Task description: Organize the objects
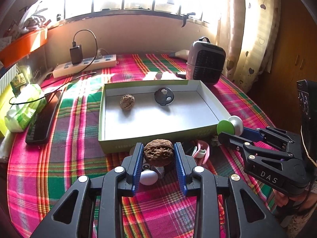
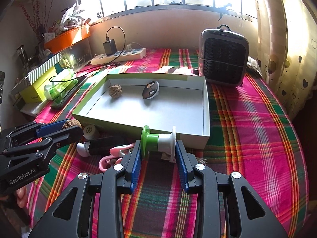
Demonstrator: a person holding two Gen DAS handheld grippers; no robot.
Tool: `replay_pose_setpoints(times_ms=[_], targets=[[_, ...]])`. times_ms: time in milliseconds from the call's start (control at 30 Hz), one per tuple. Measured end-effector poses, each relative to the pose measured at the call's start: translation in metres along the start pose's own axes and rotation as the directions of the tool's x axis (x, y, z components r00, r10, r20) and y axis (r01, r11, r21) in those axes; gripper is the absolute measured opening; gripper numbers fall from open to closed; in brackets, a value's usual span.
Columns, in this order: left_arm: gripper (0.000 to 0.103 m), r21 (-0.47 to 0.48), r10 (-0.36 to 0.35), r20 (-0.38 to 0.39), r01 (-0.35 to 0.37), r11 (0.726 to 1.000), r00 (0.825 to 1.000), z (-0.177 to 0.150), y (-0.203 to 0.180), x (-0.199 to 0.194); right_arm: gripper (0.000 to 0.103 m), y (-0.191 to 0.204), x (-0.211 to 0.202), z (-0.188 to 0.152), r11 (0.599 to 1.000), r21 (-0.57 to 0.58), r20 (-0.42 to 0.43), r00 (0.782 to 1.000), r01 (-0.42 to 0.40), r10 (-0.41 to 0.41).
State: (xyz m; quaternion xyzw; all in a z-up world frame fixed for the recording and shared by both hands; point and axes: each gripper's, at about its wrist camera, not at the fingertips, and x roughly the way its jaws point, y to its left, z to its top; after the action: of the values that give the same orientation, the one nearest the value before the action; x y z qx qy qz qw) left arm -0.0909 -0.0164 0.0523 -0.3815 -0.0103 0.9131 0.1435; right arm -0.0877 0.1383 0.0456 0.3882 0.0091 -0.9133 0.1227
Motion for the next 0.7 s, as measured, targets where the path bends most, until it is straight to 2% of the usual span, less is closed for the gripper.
replay_pose_setpoints(times_ms=[700], targets=[[0.029, 0.013, 0.021, -0.015, -0.020, 1.000, 1.000, 0.047, 0.014, 0.049, 0.035, -0.008, 0.040, 0.048, 0.999, -0.035, -0.013, 1.000, 0.025, -0.026]])
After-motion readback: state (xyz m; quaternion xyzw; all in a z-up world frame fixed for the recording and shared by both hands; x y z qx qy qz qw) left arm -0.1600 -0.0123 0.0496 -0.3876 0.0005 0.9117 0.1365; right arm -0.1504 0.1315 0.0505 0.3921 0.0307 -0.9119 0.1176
